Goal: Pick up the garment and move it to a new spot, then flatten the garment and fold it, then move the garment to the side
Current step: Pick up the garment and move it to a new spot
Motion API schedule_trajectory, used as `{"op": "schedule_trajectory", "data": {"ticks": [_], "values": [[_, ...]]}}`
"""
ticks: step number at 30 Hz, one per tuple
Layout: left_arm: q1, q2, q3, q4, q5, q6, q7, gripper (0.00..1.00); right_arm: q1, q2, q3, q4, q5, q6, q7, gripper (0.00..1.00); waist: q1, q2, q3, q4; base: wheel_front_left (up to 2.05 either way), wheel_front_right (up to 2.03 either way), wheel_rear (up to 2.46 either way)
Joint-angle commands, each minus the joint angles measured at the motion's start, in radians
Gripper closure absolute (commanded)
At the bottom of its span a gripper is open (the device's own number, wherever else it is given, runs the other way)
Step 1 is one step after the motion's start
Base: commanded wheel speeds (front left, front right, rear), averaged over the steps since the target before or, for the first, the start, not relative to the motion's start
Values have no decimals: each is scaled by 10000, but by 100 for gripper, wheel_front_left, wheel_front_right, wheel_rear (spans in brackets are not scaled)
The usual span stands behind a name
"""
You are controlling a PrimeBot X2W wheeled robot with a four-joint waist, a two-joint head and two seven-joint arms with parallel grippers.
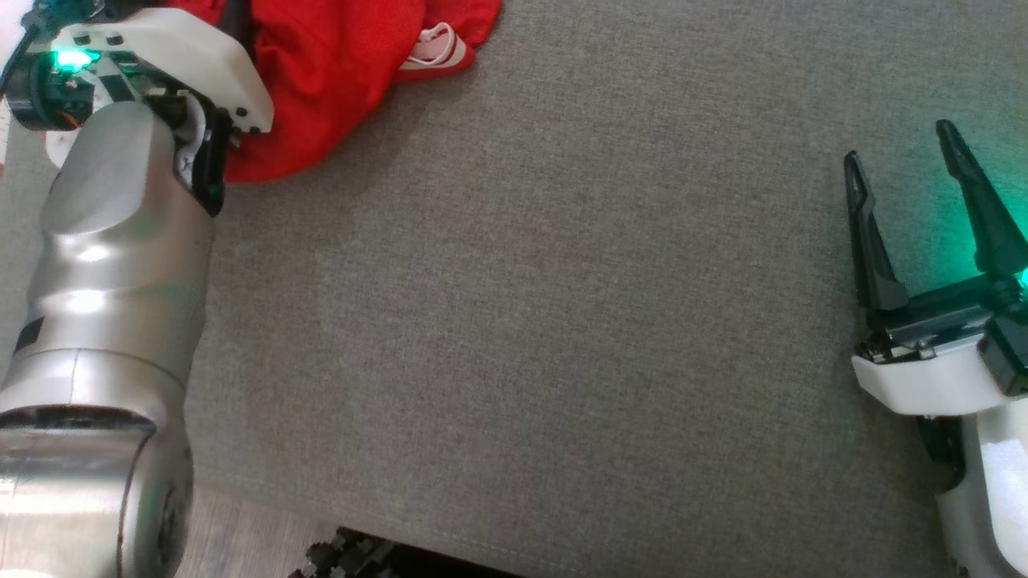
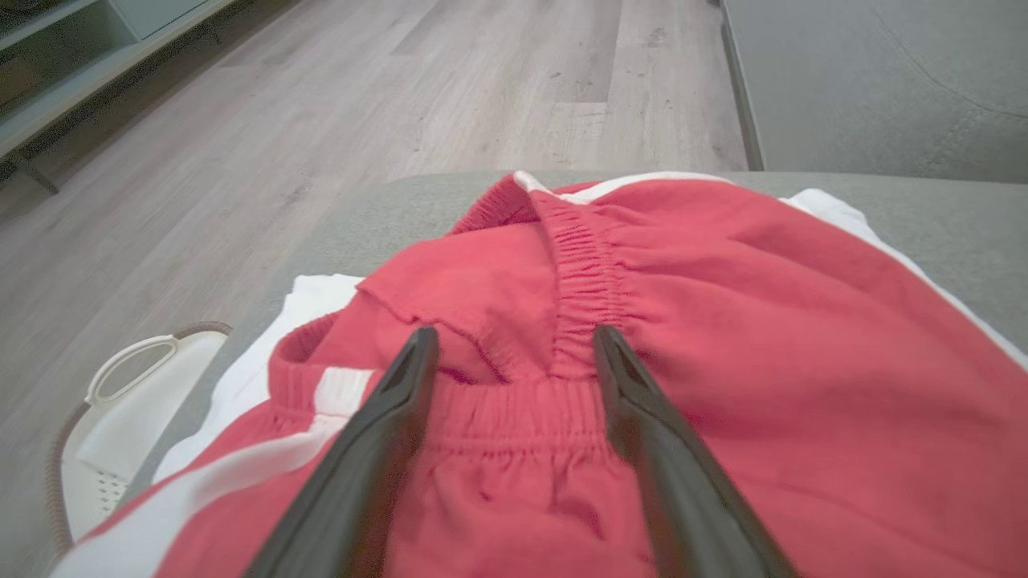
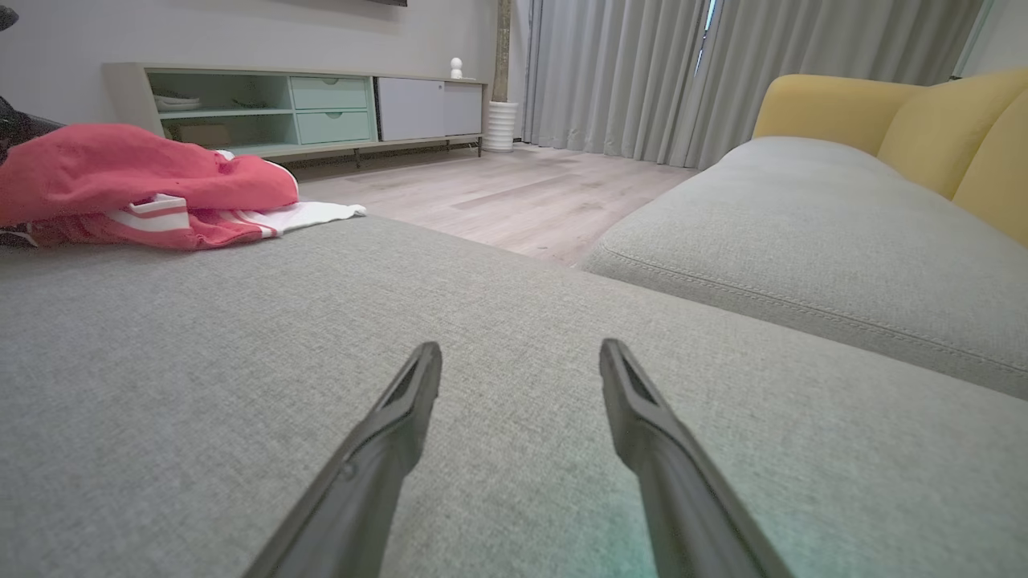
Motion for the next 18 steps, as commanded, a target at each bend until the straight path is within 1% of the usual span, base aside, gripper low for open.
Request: {"op": "schedule_trajectory", "data": {"ticks": [1,2,3,4,5,9,17,18], "values": [[-255,508,-85,-51,-138,22,-161,0,440,-186,-89,374,-106,-9,112,0,1,0,48,-22,0,0,0],[-267,502,-236,49,-216,21,-158,0,450,-176,-111,368,-113,-9,112,0,1,0,52,-15,0,0,0],[-275,495,-375,139,-312,21,-135,18,458,-165,-131,365,-119,-9,112,0,1,0,49,-4,0,0,0],[-288,501,-509,220,-403,20,-105,84,457,-150,-141,370,-126,-9,112,0,1,0,41,8,0,0,0],[-304,511,-630,279,-496,20,-100,100,447,-133,-137,374,-136,-9,112,0,1,0,31,25,0,0,0],[-336,632,-1157,360,-728,19,-349,100,353,-80,-49,441,-138,-9,112,0,1,0,-115,88,0,0,0],[-488,1001,-2047,209,-1255,18,-999,100,382,173,172,757,6,-9,112,0,1,0,-1015,88,0,0,0],[-488,1001,-2047,209,-1255,18,-999,100,382,173,172,757,6,-9,112,0,1,0,-1015,88,0,0,0]]}}
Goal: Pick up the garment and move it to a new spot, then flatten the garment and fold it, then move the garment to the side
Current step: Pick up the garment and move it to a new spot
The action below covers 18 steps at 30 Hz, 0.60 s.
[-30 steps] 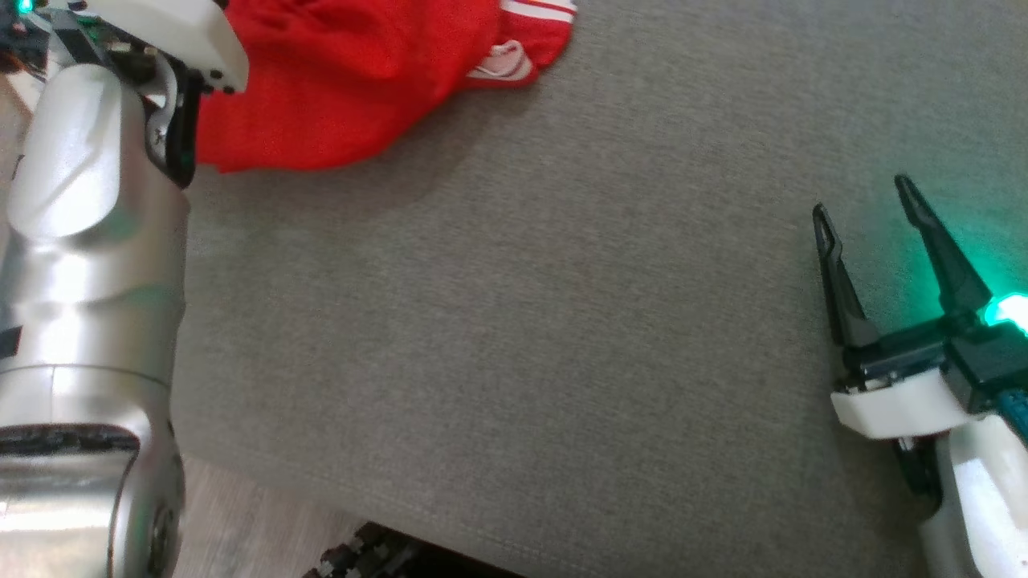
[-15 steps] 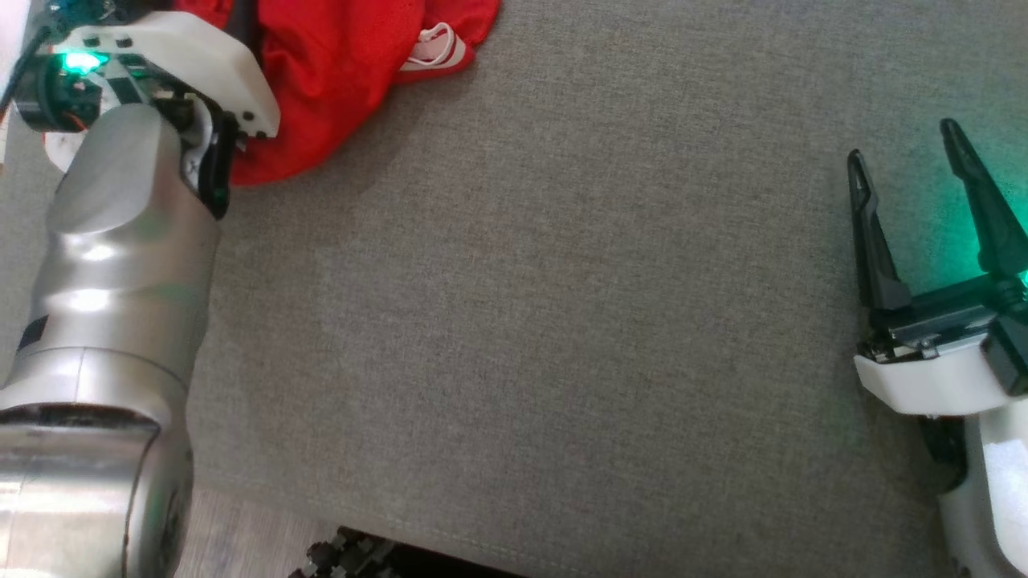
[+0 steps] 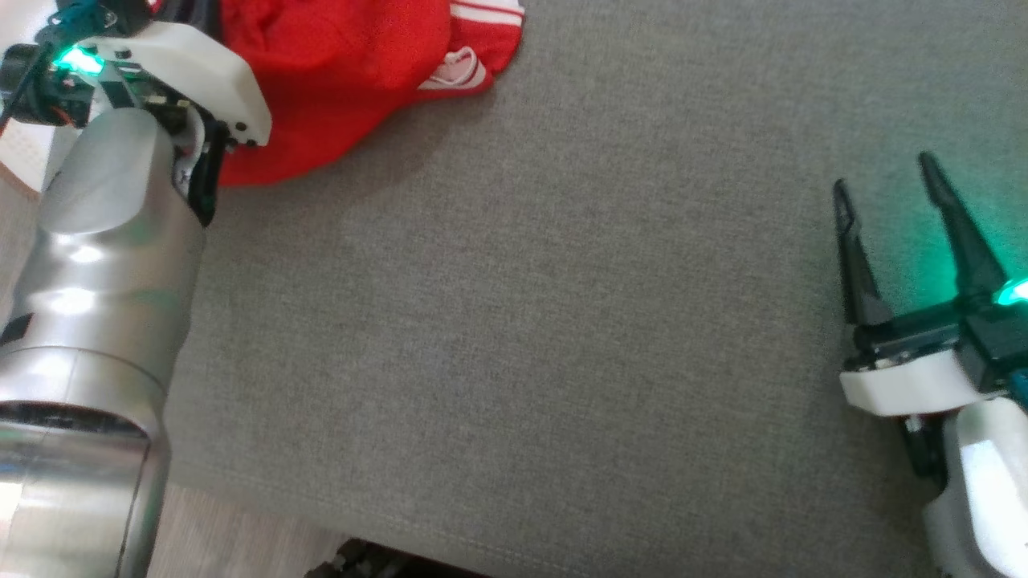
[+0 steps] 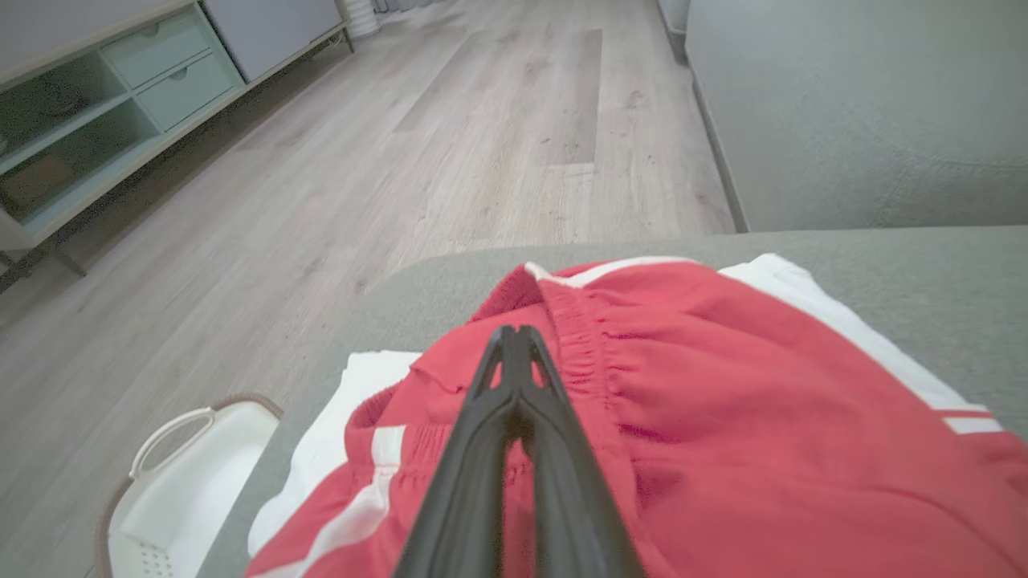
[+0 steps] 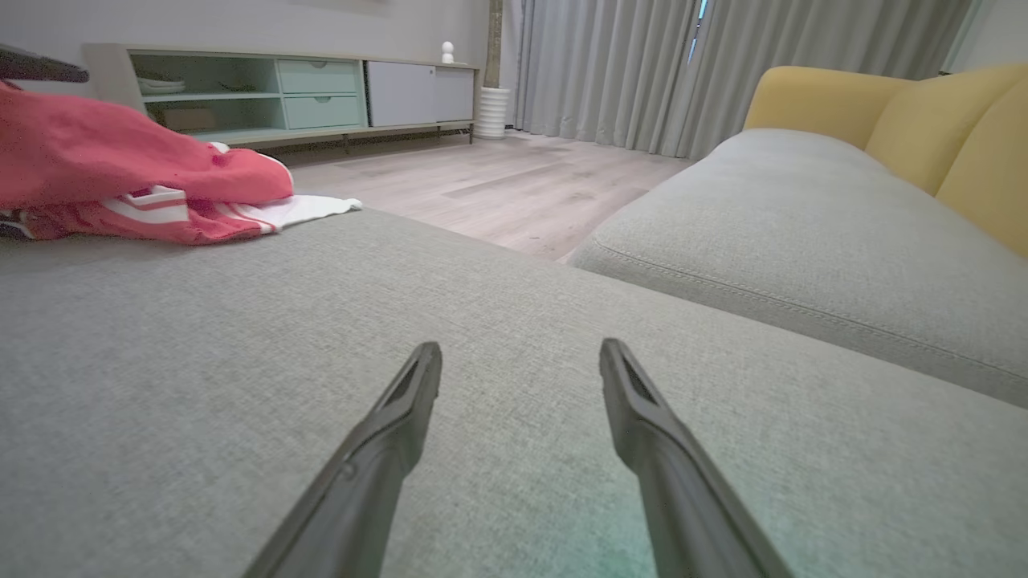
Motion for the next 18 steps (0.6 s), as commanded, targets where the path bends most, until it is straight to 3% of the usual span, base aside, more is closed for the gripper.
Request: {"op": "schedule_trajectory", "data": {"ticks": [1,18], "values": [[-326,689,62,-292,-65,18,-113,100,389,89,279,-52,46,-9,85,0,-1,0,-345,-41,0,0,0],[-875,1602,-1462,-1028,-727,18,-834,100,809,776,760,480,380,-9,85,0,-1,0,-2348,-593,0,0,0]]}}
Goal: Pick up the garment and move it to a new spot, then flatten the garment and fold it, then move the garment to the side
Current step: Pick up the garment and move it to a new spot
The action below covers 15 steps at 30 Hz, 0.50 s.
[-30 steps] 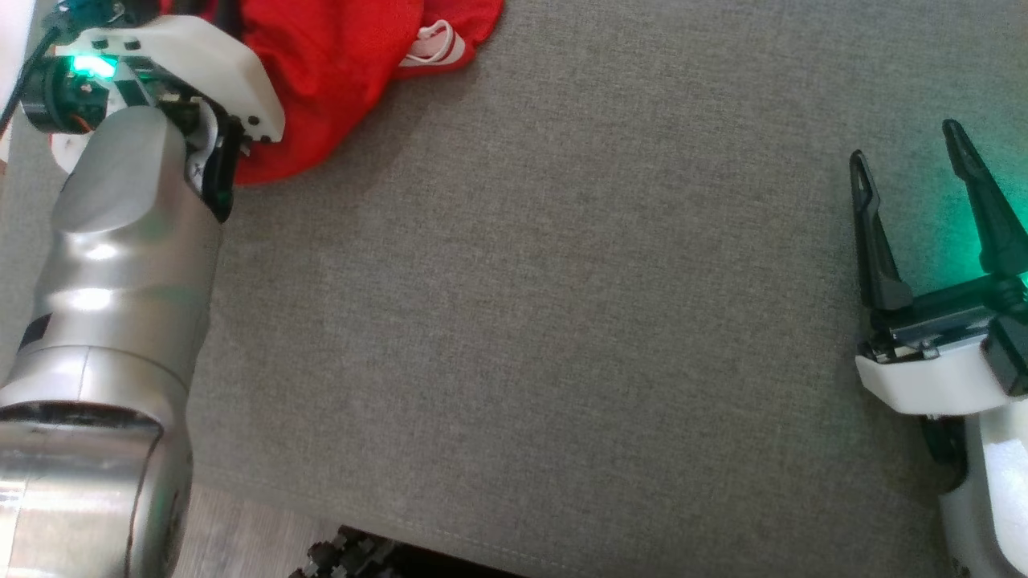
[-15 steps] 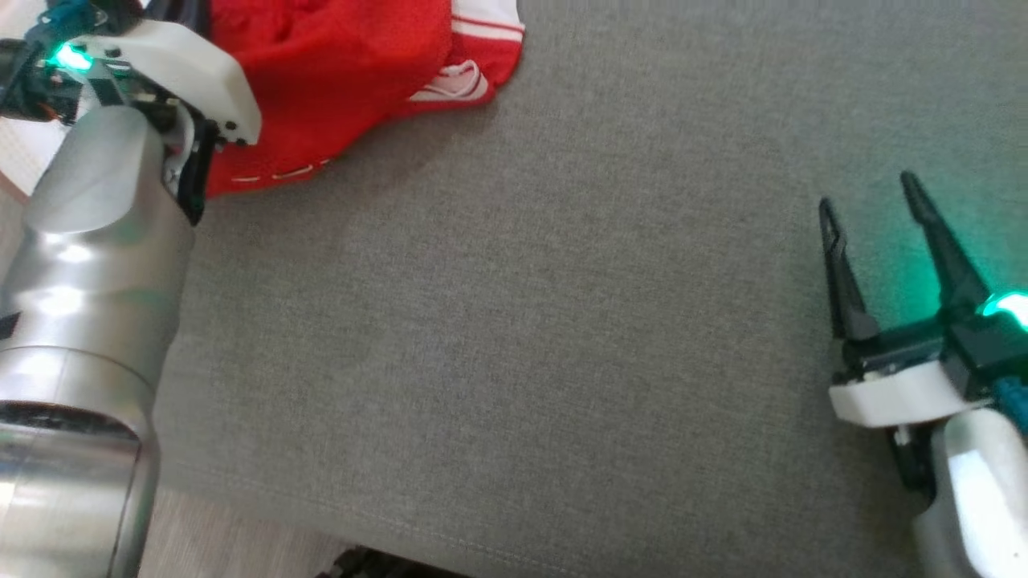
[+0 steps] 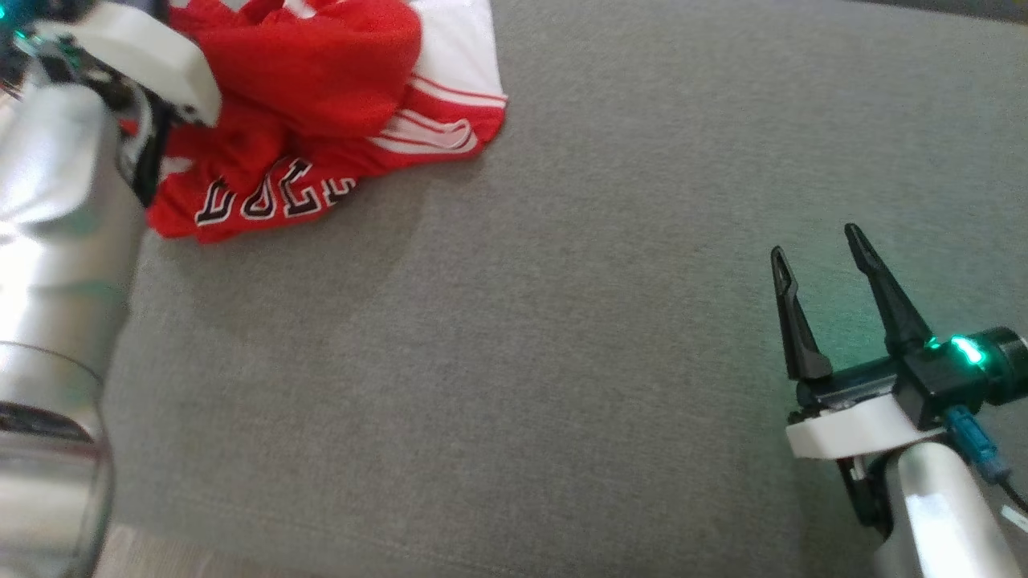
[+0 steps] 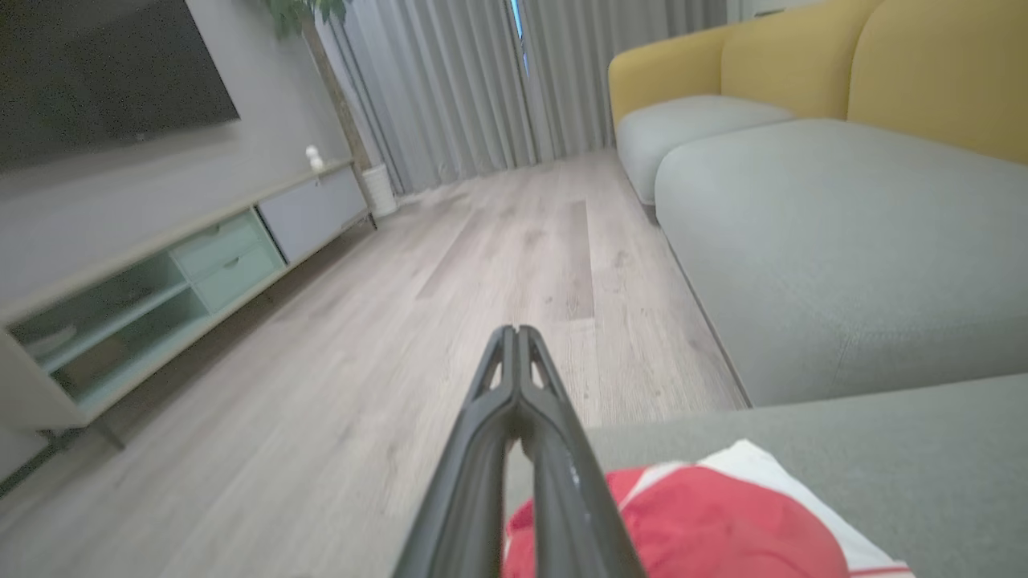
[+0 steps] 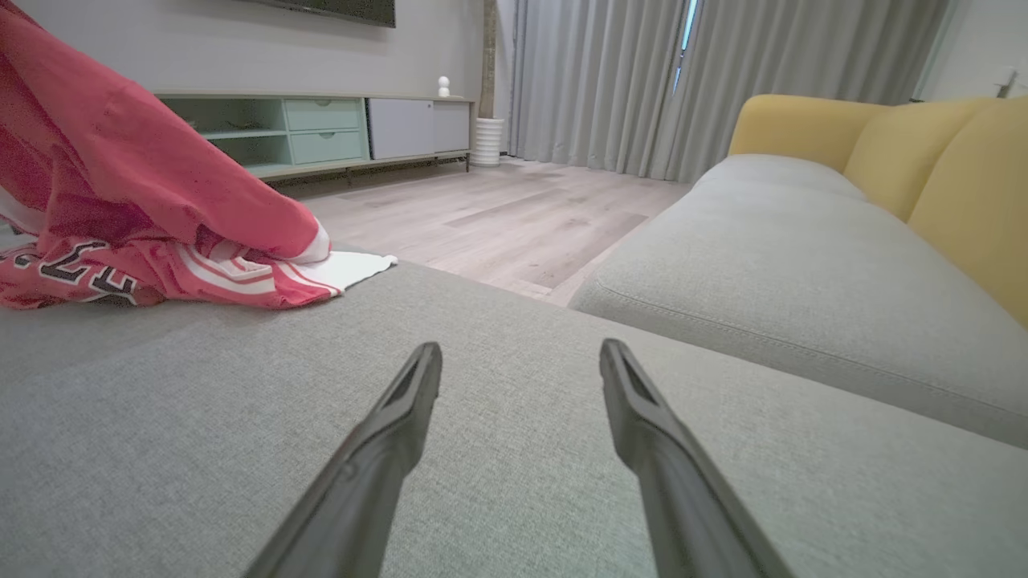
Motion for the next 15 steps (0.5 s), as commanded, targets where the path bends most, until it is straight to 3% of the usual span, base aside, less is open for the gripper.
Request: {"op": "schedule_trajectory", "data": {"ticks": [1,7,15], "values": [[-830,620,111,-373,-61,18,-107,100,131,80,254,-263,90,-9,8,0,1,0,-270,-272,0,0,0],[-1655,930,-617,-955,6,18,88,100,-50,549,457,-153,338,-9,8,0,1,0,-806,-1274,0,0,0],[-2679,839,-1577,-2042,-103,18,773,100,-66,735,647,-82,921,-9,8,0,1,0,-978,-2714,0,0,0]]}}
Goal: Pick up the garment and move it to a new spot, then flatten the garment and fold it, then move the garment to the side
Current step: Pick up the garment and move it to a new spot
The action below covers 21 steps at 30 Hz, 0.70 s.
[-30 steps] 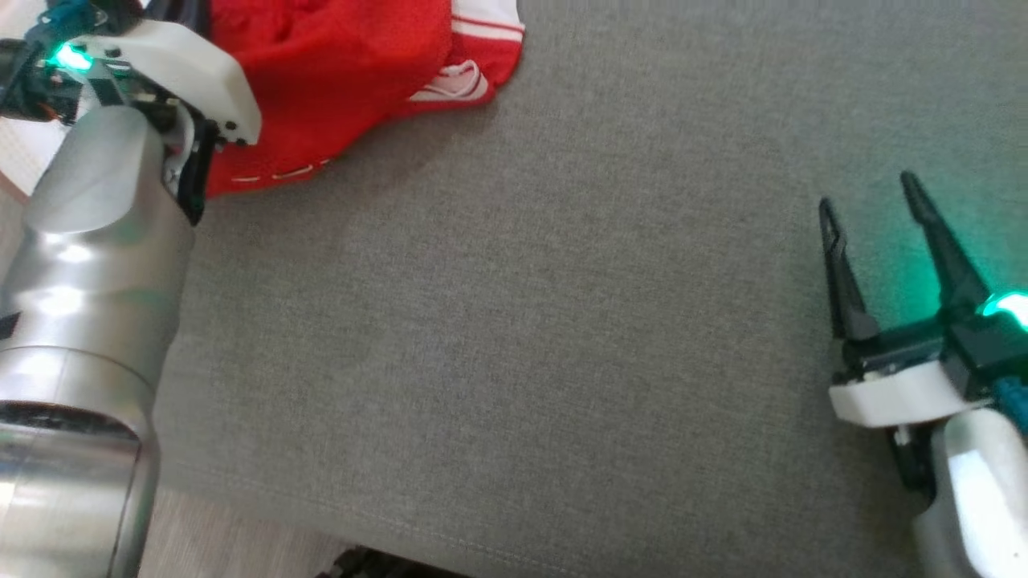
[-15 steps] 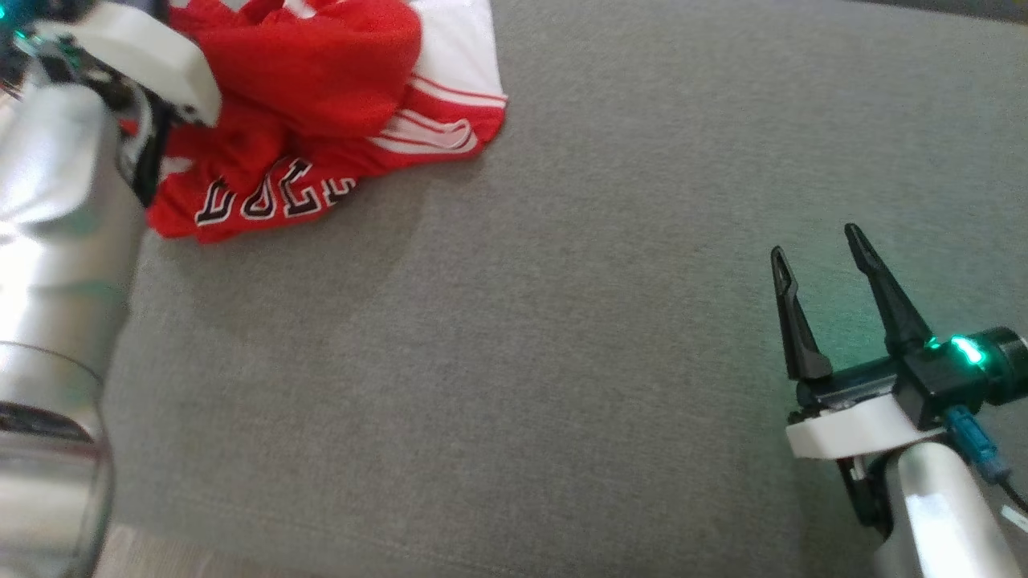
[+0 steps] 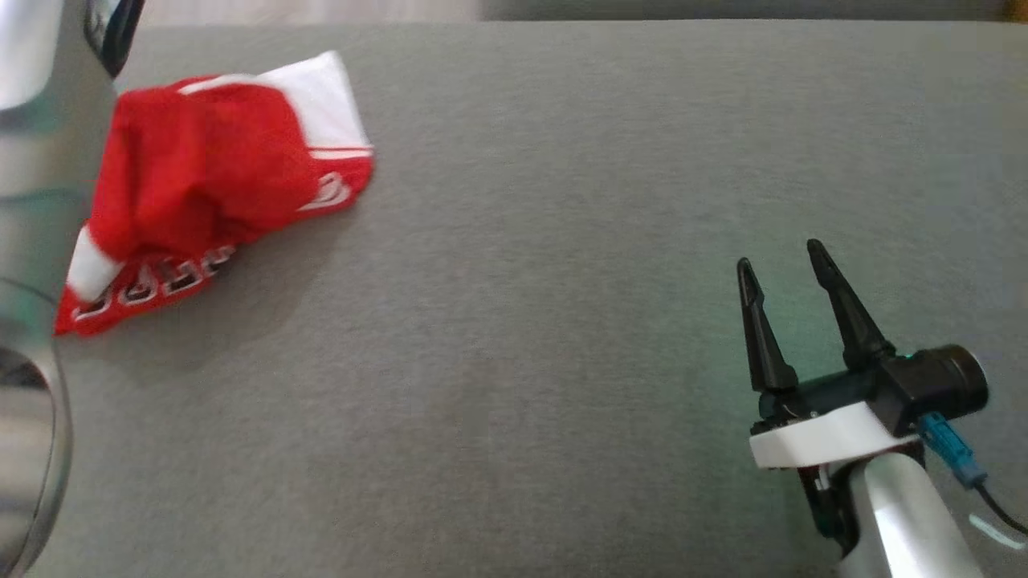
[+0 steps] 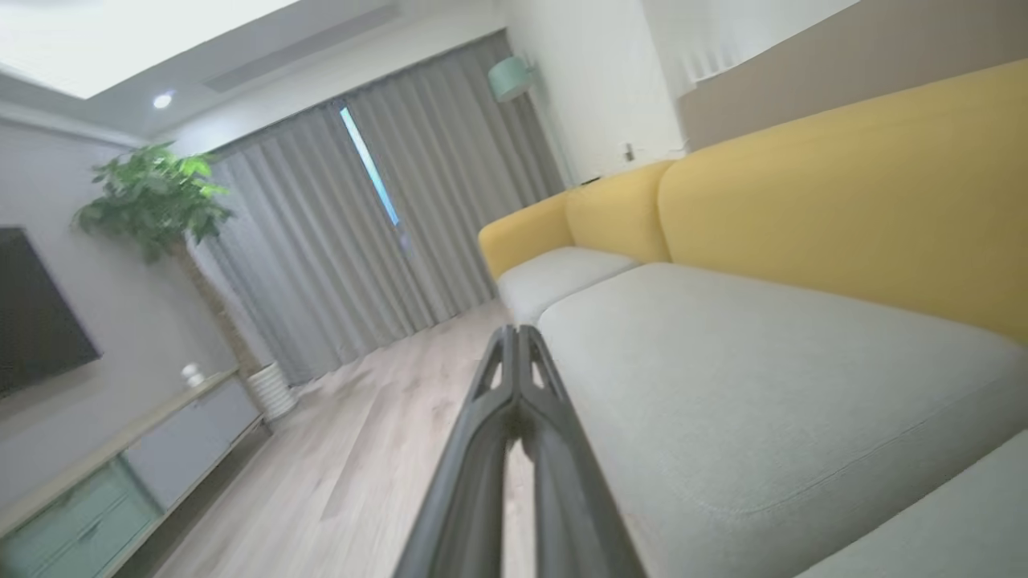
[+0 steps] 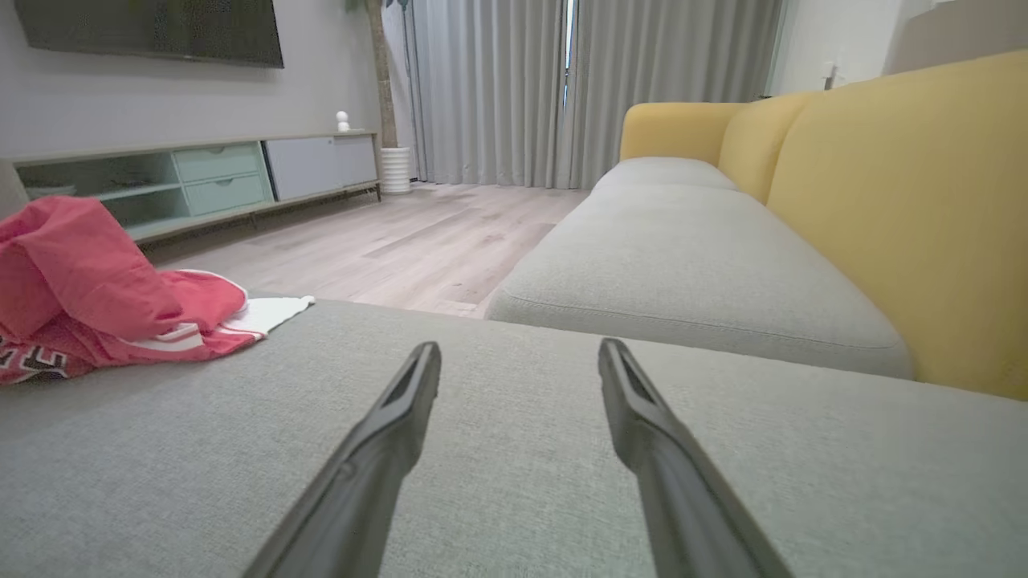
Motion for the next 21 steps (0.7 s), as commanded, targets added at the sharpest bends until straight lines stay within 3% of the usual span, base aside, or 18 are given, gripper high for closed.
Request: {"op": "schedule_trajectory", "data": {"ticks": [1,8,9,10,15,21], "values": [[-962,368,-8,-519,-132,18,167,100,-173,87,356,-319,354,-9,6,0,1,0,-125,-796,0,0,0],[-1261,83,-441,-643,-538,73,1133,100,-199,91,565,-393,857,-9,6,0,1,0,64,-1520,0,0,0],[-1146,82,-433,-568,-586,126,1202,61,-205,91,542,-402,837,-9,6,0,1,0,140,-1508,0,0,0],[-1019,116,-416,-482,-634,186,1253,0,-214,91,502,-408,800,-9,6,0,1,0,220,-1468,0,0,0],[-471,438,-249,-182,-818,472,1164,0,-249,92,232,-452,508,-9,6,0,1,0,565,-1007,0,0,0],[564,702,136,285,-1391,637,930,0,-200,74,-300,-463,-259,-9,6,0,1,0,1003,569,0,0,0]]}}
